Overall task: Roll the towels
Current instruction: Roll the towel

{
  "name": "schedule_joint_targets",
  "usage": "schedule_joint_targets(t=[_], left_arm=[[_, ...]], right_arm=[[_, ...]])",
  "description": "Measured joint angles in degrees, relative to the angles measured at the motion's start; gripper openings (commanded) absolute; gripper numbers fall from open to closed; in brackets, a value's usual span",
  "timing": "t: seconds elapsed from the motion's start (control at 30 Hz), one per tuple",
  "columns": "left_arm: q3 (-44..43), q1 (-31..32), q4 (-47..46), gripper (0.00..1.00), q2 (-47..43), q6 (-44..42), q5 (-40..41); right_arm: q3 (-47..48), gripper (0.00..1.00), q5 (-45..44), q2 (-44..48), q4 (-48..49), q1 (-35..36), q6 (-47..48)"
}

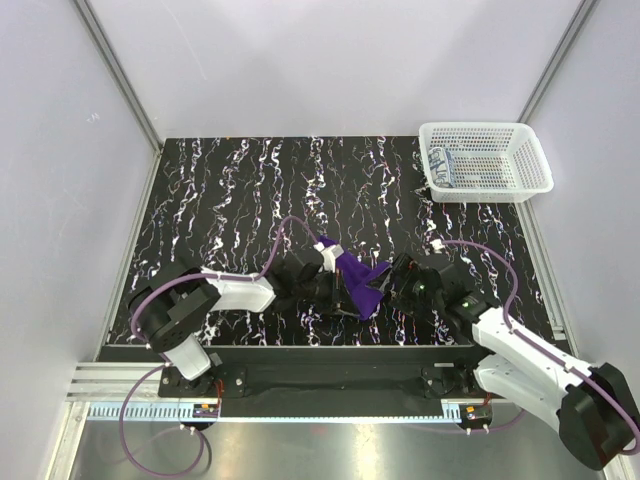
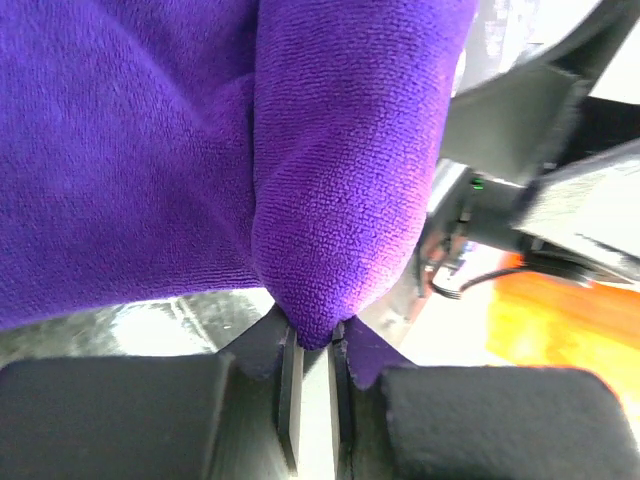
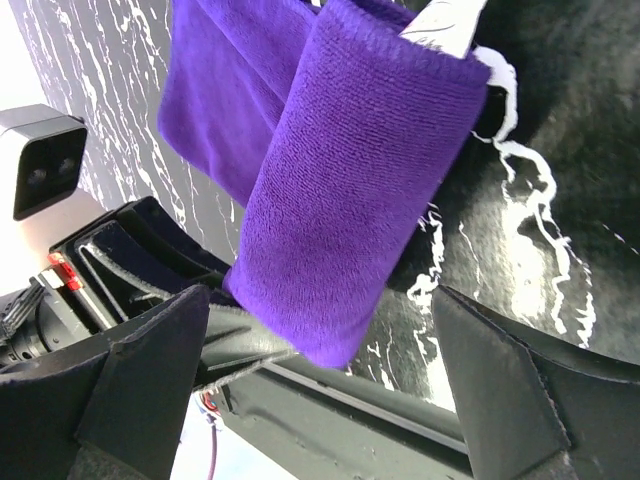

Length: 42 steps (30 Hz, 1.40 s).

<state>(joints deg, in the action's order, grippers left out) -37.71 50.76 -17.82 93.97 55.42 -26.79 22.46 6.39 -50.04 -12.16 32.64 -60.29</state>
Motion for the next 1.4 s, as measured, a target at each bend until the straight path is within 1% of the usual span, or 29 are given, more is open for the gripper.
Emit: schedule_joint_targets(t=[0.1,0.27,0.53,0.67,0.7,0.77,0.8,0.83,0.9,0.93,0.97,1.1,1.2,1.3,1.4], left_arm=[[0.9,-0.9,-3.7,0.00,1.1,2.6,-2.5],[1.8,-1.6,-7.4,0.00,2.3,5.7,-5.0],[4.6,-2.1,-14.4,0.00,3.8,10.3,-7.1],[6.2,-2.1,-18.5,0.00,5.2,13.0,-7.8],[6.6,-2.1,-19.7,0.00,5.5,13.7,-7.9],[7.5,-2.2,-22.0,0.00,6.0,15.0,-8.1],[8.0,-2.2,-23.1,0.00,6.3,15.6,-8.2],[8.4,-2.3,-24.1,0.00,6.6,16.3,-8.3],[9.1,-2.3,-25.6,0.16,6.9,17.1,-8.3],[9.3,-2.3,-26.1,0.25,7.1,17.3,-8.5],[9.3,-2.3,-26.4,0.41,7.2,17.5,-8.5],[9.4,-2.3,-26.6,0.61,7.3,17.4,-8.9],[9.4,-2.3,-22.7,0.69,5.8,15.3,-8.4],[9.2,-2.3,-14.9,0.71,0.5,11.5,-6.1],[5.3,-1.8,-1.1,0.72,-7.5,4.1,-0.2]], right_arm=[[-0.2,0.98,0.4,-2.2,2.6,0.0,0.0],[-1.3,0.88,0.4,-5.5,7.5,0.0,0.0],[-3.3,0.81,0.8,-11.1,14.6,0.0,0.0],[-3.6,0.74,1.1,-13.0,17.2,0.0,0.0],[-3.7,0.68,1.2,-13.4,17.6,0.0,0.0],[-3.8,0.65,1.7,-14.1,18.7,0.0,0.0],[-3.8,0.59,1.9,-14.4,19.1,0.0,0.0],[-3.9,0.56,2.2,-14.7,19.7,0.0,0.1],[-4.2,0.48,2.6,-15.2,20.5,0.0,0.0],[-4.2,0.47,2.8,-15.3,20.7,0.0,0.1],[-4.3,0.47,2.9,-15.3,20.9,0.0,0.0],[-4.4,0.43,2.9,-15.3,20.9,0.0,0.2],[-4.3,0.43,2.9,-15.3,20.4,0.0,0.3],[-4.1,0.43,2.8,-15.3,19.1,0.2,0.5],[-3.1,0.42,2.8,-15.4,17.5,0.4,1.0]])
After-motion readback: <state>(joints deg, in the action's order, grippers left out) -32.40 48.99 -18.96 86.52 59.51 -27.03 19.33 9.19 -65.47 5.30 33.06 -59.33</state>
